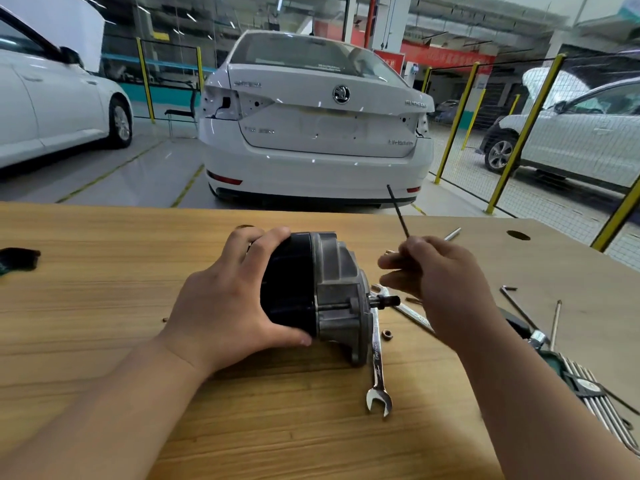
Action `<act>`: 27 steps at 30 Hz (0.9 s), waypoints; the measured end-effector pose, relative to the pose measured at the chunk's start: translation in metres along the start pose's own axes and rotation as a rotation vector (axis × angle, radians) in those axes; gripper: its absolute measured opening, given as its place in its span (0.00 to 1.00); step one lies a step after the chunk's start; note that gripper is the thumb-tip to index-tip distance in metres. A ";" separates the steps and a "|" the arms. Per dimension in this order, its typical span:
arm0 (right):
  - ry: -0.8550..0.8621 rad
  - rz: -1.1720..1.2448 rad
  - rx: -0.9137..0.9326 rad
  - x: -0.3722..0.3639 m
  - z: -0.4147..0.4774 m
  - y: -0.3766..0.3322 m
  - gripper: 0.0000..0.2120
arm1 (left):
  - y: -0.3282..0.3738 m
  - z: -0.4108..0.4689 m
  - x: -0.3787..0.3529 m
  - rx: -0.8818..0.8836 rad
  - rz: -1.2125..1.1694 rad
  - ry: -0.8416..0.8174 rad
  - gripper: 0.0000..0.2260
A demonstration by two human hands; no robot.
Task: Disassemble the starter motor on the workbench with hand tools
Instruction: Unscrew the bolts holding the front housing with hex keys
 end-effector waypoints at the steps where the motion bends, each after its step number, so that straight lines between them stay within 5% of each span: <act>1: 0.009 0.151 0.005 0.004 -0.001 0.001 0.09 | -0.001 0.000 -0.001 0.004 -0.001 -0.009 0.53; 4: -0.013 0.571 -0.019 0.006 0.000 0.008 0.14 | -0.002 0.001 -0.003 0.011 0.005 -0.035 0.53; 6: -0.028 0.551 -0.069 0.005 -0.002 0.014 0.16 | -0.002 0.002 -0.002 0.010 0.015 -0.034 0.53; 9: -0.101 -0.150 0.012 0.008 -0.008 0.007 0.18 | -0.002 0.003 -0.002 0.011 0.020 -0.025 0.53; 11: -0.317 -0.593 0.038 -0.011 -0.015 0.007 0.19 | -0.003 0.003 -0.002 0.011 0.018 -0.025 0.53; 15: -0.561 -0.970 -0.072 -0.027 -0.015 0.021 0.39 | -0.004 0.002 -0.002 -0.001 0.004 -0.030 0.54; 19: -0.697 -0.867 -0.162 -0.033 -0.013 0.028 0.48 | -0.003 0.000 0.000 -0.037 -0.023 -0.026 0.53; 27: -0.779 -0.793 -0.055 -0.047 -0.016 0.023 0.39 | -0.001 -0.003 0.004 -0.080 -0.111 -0.007 0.51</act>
Point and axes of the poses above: each hand's wrist, its own z-axis towards the middle knuckle, its own x-axis out of the back of the hand, y = z × x, the point moved 8 cm from there along z, towards the middle knuckle, and after that the axes turned 11 degrees about -y, right-handed, at the moved point
